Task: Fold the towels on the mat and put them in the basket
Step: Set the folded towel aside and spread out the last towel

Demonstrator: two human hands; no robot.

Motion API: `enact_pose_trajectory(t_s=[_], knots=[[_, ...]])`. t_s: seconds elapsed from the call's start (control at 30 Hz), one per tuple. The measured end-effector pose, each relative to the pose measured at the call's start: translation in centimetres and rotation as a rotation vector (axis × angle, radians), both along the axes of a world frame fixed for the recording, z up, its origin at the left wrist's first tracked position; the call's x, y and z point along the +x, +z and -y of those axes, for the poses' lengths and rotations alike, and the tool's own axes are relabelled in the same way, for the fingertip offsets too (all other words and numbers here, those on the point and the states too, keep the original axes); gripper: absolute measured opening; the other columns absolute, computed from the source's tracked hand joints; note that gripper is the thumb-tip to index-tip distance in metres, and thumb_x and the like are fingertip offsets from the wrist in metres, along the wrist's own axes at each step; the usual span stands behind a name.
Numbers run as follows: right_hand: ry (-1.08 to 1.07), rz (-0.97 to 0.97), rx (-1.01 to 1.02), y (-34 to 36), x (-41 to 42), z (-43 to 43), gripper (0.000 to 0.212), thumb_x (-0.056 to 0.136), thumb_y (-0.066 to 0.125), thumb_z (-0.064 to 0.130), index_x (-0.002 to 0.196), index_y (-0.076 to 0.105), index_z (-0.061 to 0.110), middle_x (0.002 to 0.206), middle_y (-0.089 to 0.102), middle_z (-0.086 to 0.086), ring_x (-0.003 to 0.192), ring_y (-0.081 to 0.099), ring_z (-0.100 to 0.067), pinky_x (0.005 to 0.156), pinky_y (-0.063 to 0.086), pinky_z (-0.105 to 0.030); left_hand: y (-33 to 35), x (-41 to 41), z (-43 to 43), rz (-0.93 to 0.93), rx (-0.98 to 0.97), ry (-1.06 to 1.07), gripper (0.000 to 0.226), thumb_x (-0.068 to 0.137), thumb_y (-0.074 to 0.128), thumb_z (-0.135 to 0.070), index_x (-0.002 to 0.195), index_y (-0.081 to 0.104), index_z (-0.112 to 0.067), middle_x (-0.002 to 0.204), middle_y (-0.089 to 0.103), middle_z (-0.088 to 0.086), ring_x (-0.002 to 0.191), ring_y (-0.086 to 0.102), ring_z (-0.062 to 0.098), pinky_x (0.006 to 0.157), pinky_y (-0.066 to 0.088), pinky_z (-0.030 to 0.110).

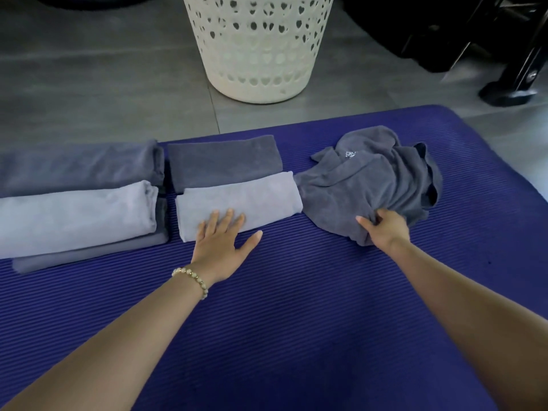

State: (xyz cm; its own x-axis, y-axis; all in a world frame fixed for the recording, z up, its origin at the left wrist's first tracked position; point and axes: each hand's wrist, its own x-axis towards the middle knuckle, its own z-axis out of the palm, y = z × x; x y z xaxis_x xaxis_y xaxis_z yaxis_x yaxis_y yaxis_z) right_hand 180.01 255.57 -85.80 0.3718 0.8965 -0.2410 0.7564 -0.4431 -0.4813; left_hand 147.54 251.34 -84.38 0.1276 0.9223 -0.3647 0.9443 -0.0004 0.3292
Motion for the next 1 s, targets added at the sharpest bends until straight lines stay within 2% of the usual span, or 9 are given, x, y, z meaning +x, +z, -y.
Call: enact_pose_trajectory(t_s=[0.13,0.23,0.37,0.43,0.5,0.6,0.7,0.83,1.0], knots=[[0.079,-0.234,0.041,0.4,-1.6,3.8,0.036,0.093,0.059,0.037,0.083,0.062,0.002,0.076,0.066,-0.006,0.074,0.062,-0.02,0.065,0.046,-0.028,0.2,1.6,2.1,0.251,0.056,0.026,0.067,0.095,0.024,-0.06,0.151,0.023,-0.023,0.16,0.01,-0.008,0.147,-0.001,0.01,0.121,0.0,0.032],[0.148,-0.448,0.081,1.2,-4.2,8.8,0.031,0.094,0.057,0.029,0.072,0.063,0.009,0.059,0.063,0.007,0.056,0.059,-0.003,0.056,0.043,-0.018,0.3,4.7,4.9,0.545,0.024,0.139,0.065,0.088,0.028,-0.065,0.137,0.045,-0.025,0.144,0.041,-0.009,0.133,0.034,0.008,0.112,0.028,0.027],[0.238,-0.658,0.035,2.6,-8.9,14.5,0.033,0.095,0.057,0.023,0.072,0.058,-0.001,0.056,0.059,-0.002,0.052,0.054,-0.004,0.052,0.044,-0.022,0.6,8.6,7.7,1.048,-0.598,0.576,0.062,0.091,0.036,-0.064,0.12,0.059,-0.014,0.121,0.064,0.004,0.11,0.061,0.014,0.095,0.049,0.029],[0.28,-0.729,0.008,3.4,-11.0,15.9,0.038,0.094,0.056,0.028,0.079,0.06,-0.007,0.069,0.065,-0.018,0.062,0.06,-0.012,0.06,0.05,-0.03,1.1,8.7,8.2,1.128,-0.665,0.652,0.063,0.089,0.045,-0.062,0.109,0.068,-0.006,0.106,0.072,0.009,0.101,0.067,0.018,0.093,0.052,0.031],[0.267,-0.786,-0.013,4.5,-12.3,16.1,0.047,0.093,0.054,0.037,0.084,0.062,-0.008,0.08,0.067,-0.025,0.072,0.064,-0.021,0.07,0.053,-0.035,1.7,7.4,8.6,1.129,-0.578,0.689,0.051,0.089,0.053,-0.054,0.096,0.071,-0.006,0.089,0.074,0.008,0.088,0.069,0.018,0.081,0.055,0.028],[0.129,-0.801,0.033,6.5,-12.9,14.8,0.048,0.097,0.047,0.039,0.07,0.059,0.001,0.061,0.061,-0.012,0.053,0.058,-0.016,0.053,0.048,-0.021,2.6,3.5,9.3,1.034,-0.476,0.552,0.034,0.091,0.058,-0.042,0.087,0.071,-0.011,0.075,0.074,-0.001,0.078,0.069,0.011,0.066,0.053,0.016],[0.119,-0.669,0.097,6.8,-12.9,13.3,0.037,0.096,0.051,0.036,0.072,0.06,0.01,0.066,0.063,-0.003,0.056,0.058,-0.009,0.058,0.046,-0.019,3.4,-2.4,11.0,0.791,-0.524,0.332,0.049,0.086,0.056,-0.059,0.105,0.071,-0.016,0.097,0.074,0.0,0.096,0.068,0.013,0.091,0.052,0.027],[0.276,-0.356,0.037,4.8,-14.7,12.4,0.023,0.089,0.064,0.037,0.092,0.064,0.015,0.099,0.066,-0.003,0.094,0.061,-0.015,0.089,0.045,-0.025,4.3,-14.0,13.2,0.373,-0.483,0.216,0.077,0.075,0.034,-0.084,0.118,0.065,-0.027,0.115,0.068,-0.004,0.106,0.062,0.013,0.1,0.046,0.031],[0.399,-0.257,-0.18,4.0,-19.7,12.5,0.055,0.086,0.063,0.047,0.128,0.05,0.013,0.131,0.044,-0.003,0.123,0.046,-0.02,0.097,0.038,-0.029,6.3,-28.1,17.5,0.155,-0.626,0.35,0.081,0.084,0.028,-0.077,0.142,0.043,-0.023,0.144,0.047,-0.004,0.132,0.044,0.015,0.114,0.026,0.028]])
